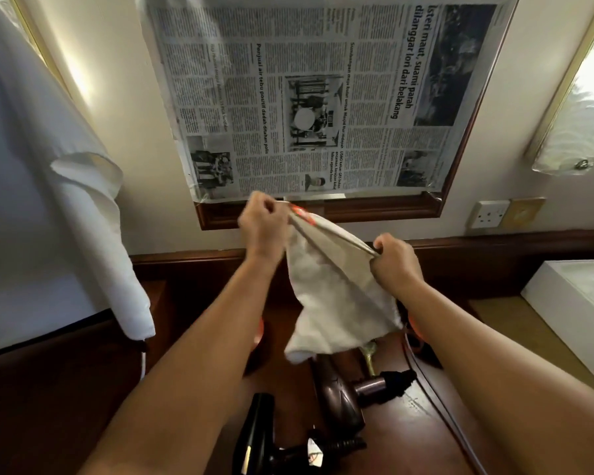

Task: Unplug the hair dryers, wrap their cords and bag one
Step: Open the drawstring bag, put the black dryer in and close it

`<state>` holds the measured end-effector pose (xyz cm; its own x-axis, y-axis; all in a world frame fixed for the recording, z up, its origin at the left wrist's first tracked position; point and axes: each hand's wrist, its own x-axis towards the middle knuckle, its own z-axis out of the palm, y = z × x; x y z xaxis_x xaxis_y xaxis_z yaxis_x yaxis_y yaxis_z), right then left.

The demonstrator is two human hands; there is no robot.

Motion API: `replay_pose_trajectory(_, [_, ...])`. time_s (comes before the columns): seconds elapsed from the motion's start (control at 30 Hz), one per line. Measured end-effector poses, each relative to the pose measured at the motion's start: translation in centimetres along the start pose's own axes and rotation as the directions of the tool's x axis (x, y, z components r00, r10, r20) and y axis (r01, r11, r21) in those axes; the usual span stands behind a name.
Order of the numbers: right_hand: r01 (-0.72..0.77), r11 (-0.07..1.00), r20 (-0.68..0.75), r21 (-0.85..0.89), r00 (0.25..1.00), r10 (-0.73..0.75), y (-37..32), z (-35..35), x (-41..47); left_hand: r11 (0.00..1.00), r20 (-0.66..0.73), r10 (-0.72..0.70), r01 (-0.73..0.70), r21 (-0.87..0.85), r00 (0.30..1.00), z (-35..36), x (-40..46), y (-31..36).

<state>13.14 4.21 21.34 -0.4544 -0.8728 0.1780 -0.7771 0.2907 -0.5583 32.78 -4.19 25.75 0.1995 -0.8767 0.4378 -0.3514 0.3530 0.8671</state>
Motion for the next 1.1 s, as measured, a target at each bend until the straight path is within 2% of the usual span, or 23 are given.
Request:
replay_pose_trajectory(0.07, [-0.065, 0.998, 0.024, -0.027, 0.998, 0.065, 1.4, -0.4, 0.1, 0.99, -0.107, -0.139, 0.142, 0.02, 0.985, -2.5, 2.2, -2.1])
replay_pose_trajectory(0.1, [-0.093, 0.995, 0.038, -0.029, 0.995, 0.094, 1.8, -0.7, 0.2, 0.985, -0.117, -0.149, 0.158, 0.068, 0.982, -3.7, 2.8, -3.4])
replay_pose_trajectory(0.17, [-0.115, 0.993, 0.065, 0.016, 0.991, 0.113, 1.8, -1.2, 0.7, 0.971, -0.045, -0.068, 0.077, 0.226, 0.997, -5.2, 2.5, -5.4])
replay_pose_trajectory(0.23, [-0.131, 0.979, 0.076, 0.157, 0.99, 0.12, 1.2, -1.6, 1.3, 0.934, 0.089, 0.079, -0.105, 0.342, 0.993, -5.9, 1.3, -7.5])
replay_pose_trajectory(0.3, [-0.142, 0.949, 0.082, 0.283, 0.989, 0.123, 0.6, -1.8, 2.0, 0.869, 0.254, 0.206, -0.296, 0.396, 0.945, -6.1, 0.2, -9.2])
replay_pose_trajectory(0.33, [-0.153, 0.932, 0.094, 0.329, 0.987, 0.129, 0.3, -1.9, 2.3, 0.818, 0.359, 0.217, -0.369, 0.44, 0.908, -6.1, -0.2, -10.1])
replay_pose_trajectory(0.4, [-0.185, 0.888, 0.125, 0.421, 0.981, 0.145, -0.2, -1.9, 3.2, 0.695, 0.573, 0.122, -0.482, 0.534, 0.81, -5.9, -0.7, -10.8])
replay_pose_trajectory(0.47, [-0.25, 0.816, 0.186, 0.521, 0.966, 0.177, -0.2, -1.7, 4.3, 0.624, 0.704, -0.022, -0.54, 0.564, 0.71, -5.3, -1.4, -10.8])
replay_pose_trajectory(0.5, [-0.276, 0.781, 0.216, 0.561, 0.959, 0.184, -0.2, -1.6, 4.8, 0.653, 0.724, -0.072, -0.517, 0.554, 0.686, -4.8, -1.7, -10.7])
replay_pose_trajectory(0.57, [-0.316, 0.731, 0.254, 0.604, 0.946, 0.199, 0.1, -1.2, 5.6, 0.769, 0.69, -0.161, -0.348, 0.536, 0.706, -3.8, -2.3, -10.2])
replay_pose_trajectory(0.63, [-0.322, 0.745, 0.254, 0.584, 0.944, 0.209, 0.7, -0.7, 6.3, 0.827, 0.639, -0.255, -0.178, 0.533, 0.725, -3.0, -2.7, -9.8])
replay_pose_trajectory(0.77, [-0.217, 0.892, 0.172, 0.397, 0.972, 0.16, 1.7, 0.2, 6.4, 0.849, 0.537, -0.336, 0.002, 0.529, 0.773, -2.0, -2.1, -10.0])
replay_pose_trajectory(0.87, [-0.034, 0.976, 0.089, 0.213, 0.996, 0.015, 2.3, 0.3, 6.9, 0.848, 0.407, -0.388, 0.146, 0.51, 0.827, -1.9, -0.8, -10.7])
replay_pose_trajectory(0.93, [0.05, 0.995, 0.075, 0.091, 0.996, -0.057, 2.8, 0.2, 7.6, 0.847, 0.33, -0.427, 0.245, 0.472, 0.842, -1.8, 0.2, -11.1])
replay_pose_trajectory(1.0, [0.063, 0.996, 0.045, 0.058, 0.997, -0.066, 3.1, 0.2, 8.3, 0.847, 0.283, -0.436, 0.284, 0.449, 0.854, -1.5, 1.0, -11.2])
replay_pose_trajectory(1.1, [0.063, 0.992, -0.048, 0.113, 0.997, -0.058, 3.3, 0.6, 9.1, 0.861, 0.204, -0.425, 0.325, 0.391, 0.882, -0.5, 2.1, -10.7])
